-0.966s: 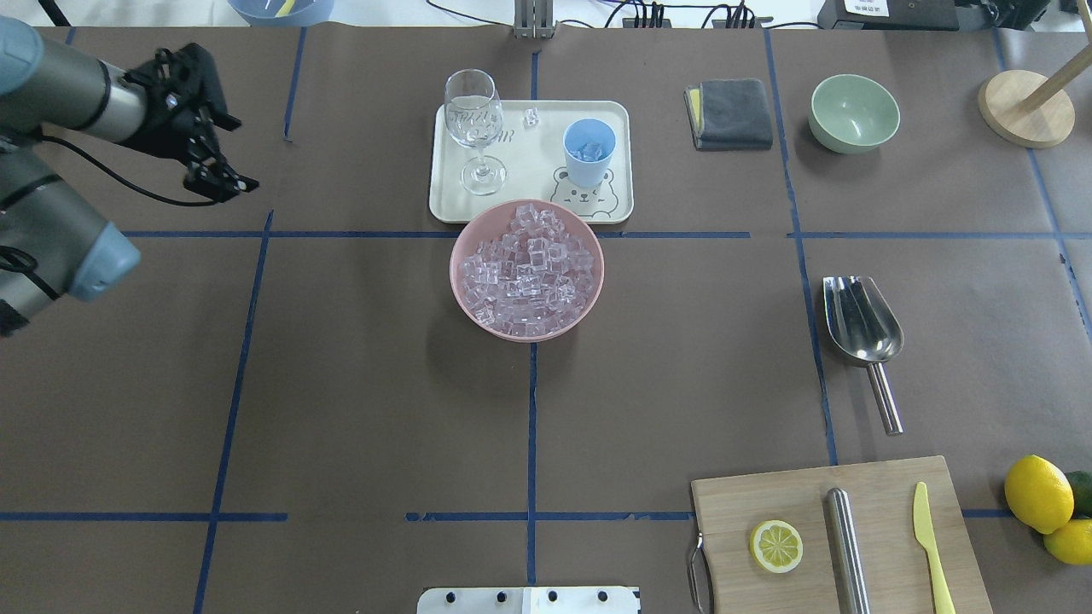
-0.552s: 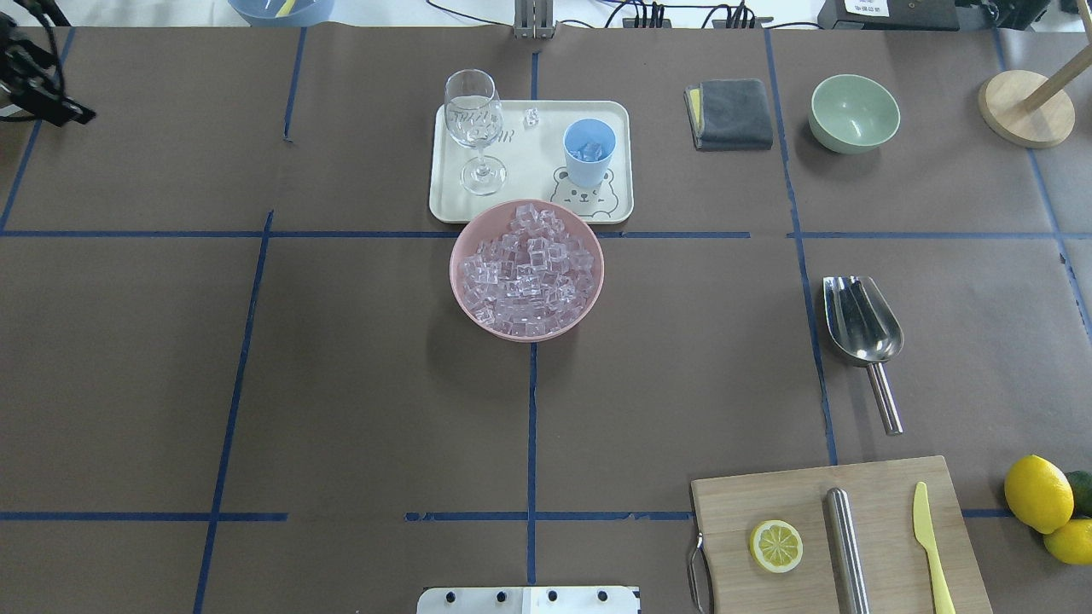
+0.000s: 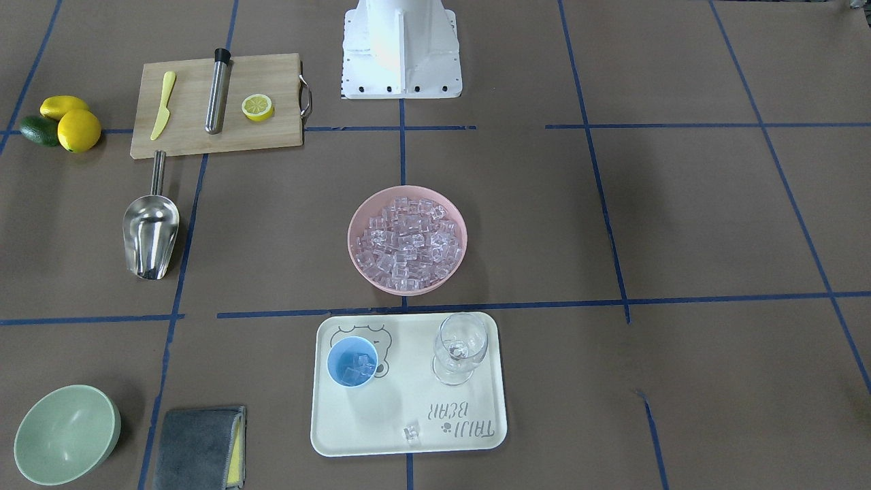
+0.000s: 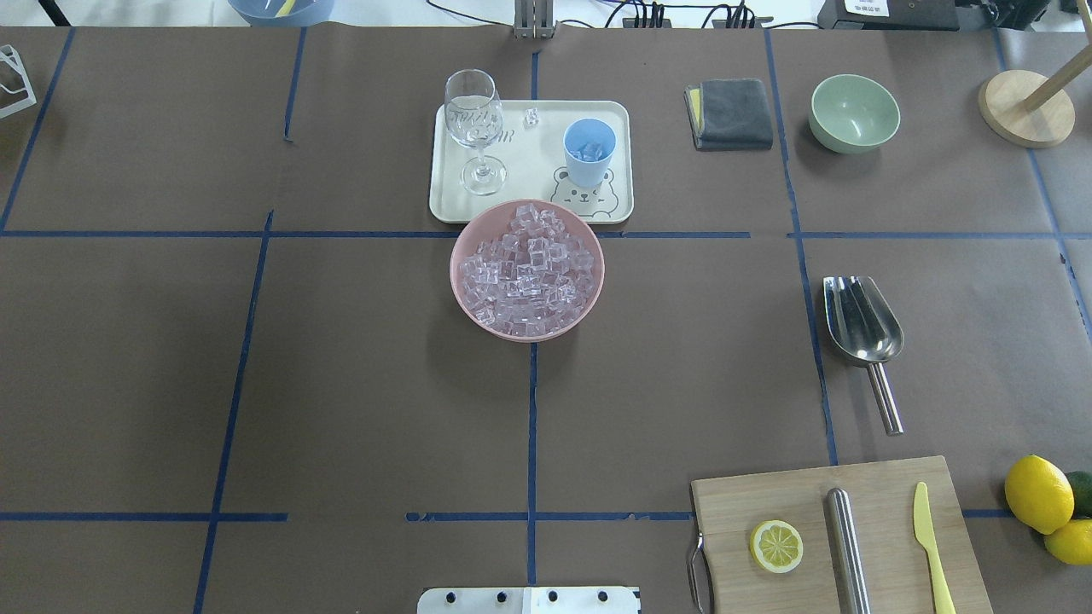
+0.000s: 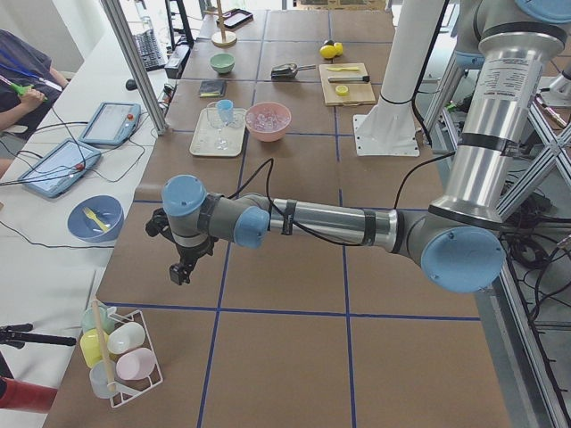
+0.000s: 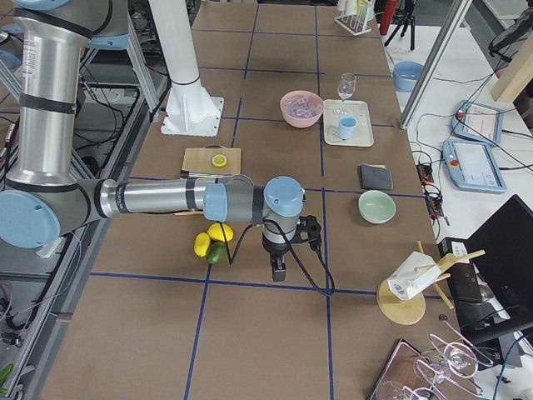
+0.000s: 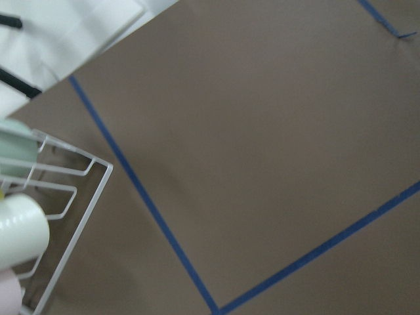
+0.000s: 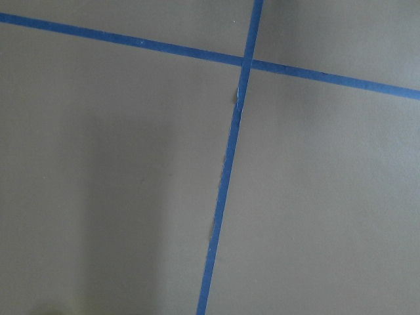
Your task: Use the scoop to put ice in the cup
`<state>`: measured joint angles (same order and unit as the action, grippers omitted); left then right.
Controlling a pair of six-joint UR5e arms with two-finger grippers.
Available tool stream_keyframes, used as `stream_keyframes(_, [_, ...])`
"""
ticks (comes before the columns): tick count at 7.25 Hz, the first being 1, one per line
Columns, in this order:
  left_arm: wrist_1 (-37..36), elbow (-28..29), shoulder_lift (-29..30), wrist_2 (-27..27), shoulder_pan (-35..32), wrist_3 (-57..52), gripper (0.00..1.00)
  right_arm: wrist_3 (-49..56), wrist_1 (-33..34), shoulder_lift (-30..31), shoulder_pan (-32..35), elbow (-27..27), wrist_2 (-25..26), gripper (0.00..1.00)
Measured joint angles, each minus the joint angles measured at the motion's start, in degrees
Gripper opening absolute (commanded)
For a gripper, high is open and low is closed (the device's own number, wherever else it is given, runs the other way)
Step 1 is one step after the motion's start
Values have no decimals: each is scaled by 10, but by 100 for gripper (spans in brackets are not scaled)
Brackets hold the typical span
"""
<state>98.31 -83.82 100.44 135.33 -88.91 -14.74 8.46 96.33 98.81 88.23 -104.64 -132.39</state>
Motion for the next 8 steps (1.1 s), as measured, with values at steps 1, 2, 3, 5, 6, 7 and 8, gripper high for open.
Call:
stream_keyframes(1, [-11, -3, -21, 6, -15, 4, 100, -2, 0, -5, 0, 1, -1, 100])
stream_keyframes(2, [-27, -14, -36, 8, -24, 14, 100, -4, 0, -5, 0, 1, -1, 100])
stream_keyframes(3, [-52, -33, -46, 8, -27, 31, 100, -4, 0, -4, 0, 0, -2, 100])
stream_keyframes(5, [-69, -65, -85, 14, -29, 43, 100, -4, 0, -3, 0, -3, -1, 100])
stream_keyframes(6, [-63, -71, -96, 21, -30, 43, 100, -2, -1, -3, 0, -2, 1, 100])
stream_keyframes(7, [-59, -72, -99, 27, -29, 43, 100, 1, -1, -3, 0, -2, 2, 100])
stream_keyframes(8, [-58, -71, -102, 27, -29, 44, 100, 2, -1, -5, 0, -1, 2, 100])
